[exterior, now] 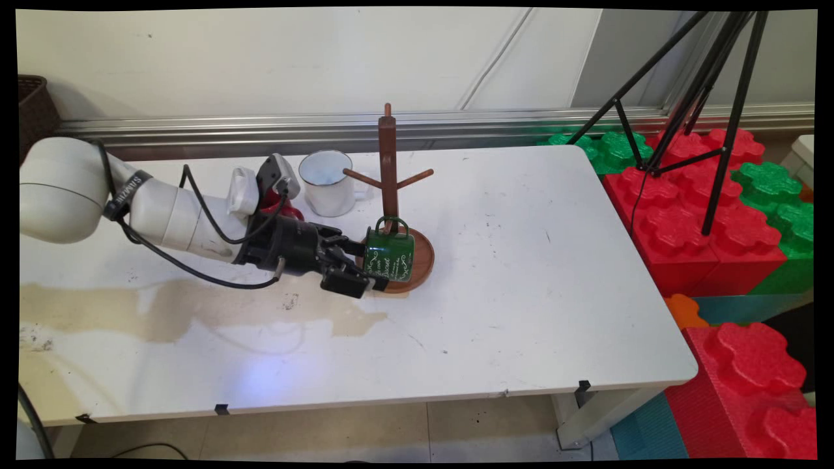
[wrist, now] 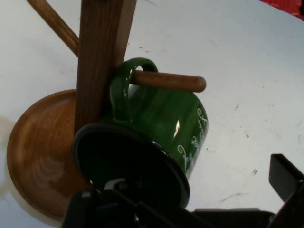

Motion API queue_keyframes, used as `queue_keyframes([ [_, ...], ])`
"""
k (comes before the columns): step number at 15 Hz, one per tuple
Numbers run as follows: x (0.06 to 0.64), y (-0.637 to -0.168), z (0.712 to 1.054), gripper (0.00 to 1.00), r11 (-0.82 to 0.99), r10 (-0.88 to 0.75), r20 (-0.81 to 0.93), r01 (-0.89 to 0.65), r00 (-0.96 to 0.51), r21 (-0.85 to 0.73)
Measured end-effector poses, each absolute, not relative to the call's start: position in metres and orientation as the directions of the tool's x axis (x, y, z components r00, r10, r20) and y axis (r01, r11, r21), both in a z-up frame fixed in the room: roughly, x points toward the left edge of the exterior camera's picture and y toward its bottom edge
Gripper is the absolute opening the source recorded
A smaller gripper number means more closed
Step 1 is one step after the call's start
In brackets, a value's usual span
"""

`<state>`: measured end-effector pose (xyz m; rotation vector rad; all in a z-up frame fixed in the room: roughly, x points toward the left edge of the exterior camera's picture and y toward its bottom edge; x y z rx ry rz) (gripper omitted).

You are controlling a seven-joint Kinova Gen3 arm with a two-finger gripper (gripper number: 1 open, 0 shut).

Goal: Pick up the green mug from the rack

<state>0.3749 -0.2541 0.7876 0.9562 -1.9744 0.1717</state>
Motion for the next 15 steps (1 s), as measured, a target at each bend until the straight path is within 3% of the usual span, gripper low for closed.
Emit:
queue_keyframes([
  [10,0.37,-0.258,0.774,1.0,0.674,-0.568,0.789,-0.683,-0.235,0.281],
  [11,0.37,-0.258,0.774,0.0,0.673,-0.568,0.79,-0.683,-0.231,0.284],
  [15,0.37,-0.256,0.772,0.0,0.669,-0.566,0.794,-0.687,-0.223,0.285],
])
